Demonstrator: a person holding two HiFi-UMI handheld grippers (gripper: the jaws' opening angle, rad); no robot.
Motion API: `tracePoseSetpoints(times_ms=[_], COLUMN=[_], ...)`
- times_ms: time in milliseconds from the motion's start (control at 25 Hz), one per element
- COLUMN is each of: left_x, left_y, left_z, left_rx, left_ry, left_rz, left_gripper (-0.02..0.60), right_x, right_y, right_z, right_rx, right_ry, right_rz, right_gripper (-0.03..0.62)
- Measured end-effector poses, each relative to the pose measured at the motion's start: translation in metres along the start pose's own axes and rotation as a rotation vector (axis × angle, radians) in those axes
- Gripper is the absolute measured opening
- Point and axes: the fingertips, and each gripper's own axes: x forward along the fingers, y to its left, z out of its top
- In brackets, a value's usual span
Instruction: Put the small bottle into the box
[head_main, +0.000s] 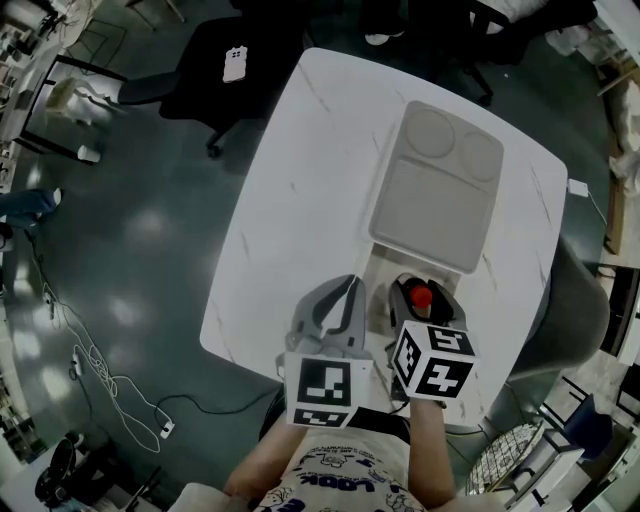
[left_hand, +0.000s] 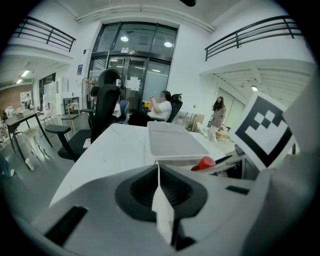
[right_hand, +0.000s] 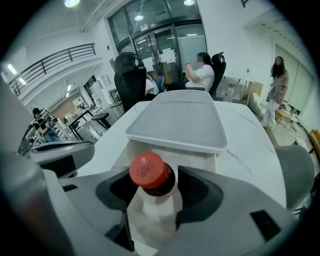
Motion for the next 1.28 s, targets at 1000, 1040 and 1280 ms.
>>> tracePoseSetpoints(times_ms=[1000, 1040, 1280], left_x=[-0.069, -0.073, -0.089], left_y=[-0.016, -0.016, -0.022], left_z=[0.062, 0.065, 0.076], left_rx=[0.077, 0.081, 0.1], left_ry=[-0.188, -0.196, -0.238], left_rz=[-0.029, -0.031, -0.037], left_gripper=[0.02, 0.02, 0.02], right_x=[-0.119, -0.123, -0.146], right_y=[0.027, 0.029, 0.039], right_z=[0.039, 0.04, 0.043], right_rx=[0.095, 0.093, 0.071], right_ry=[-0.342, -0.354, -0.408], right_rz=[-0.008, -0.01, -0.018], right_gripper=[0.188, 0.184, 0.173])
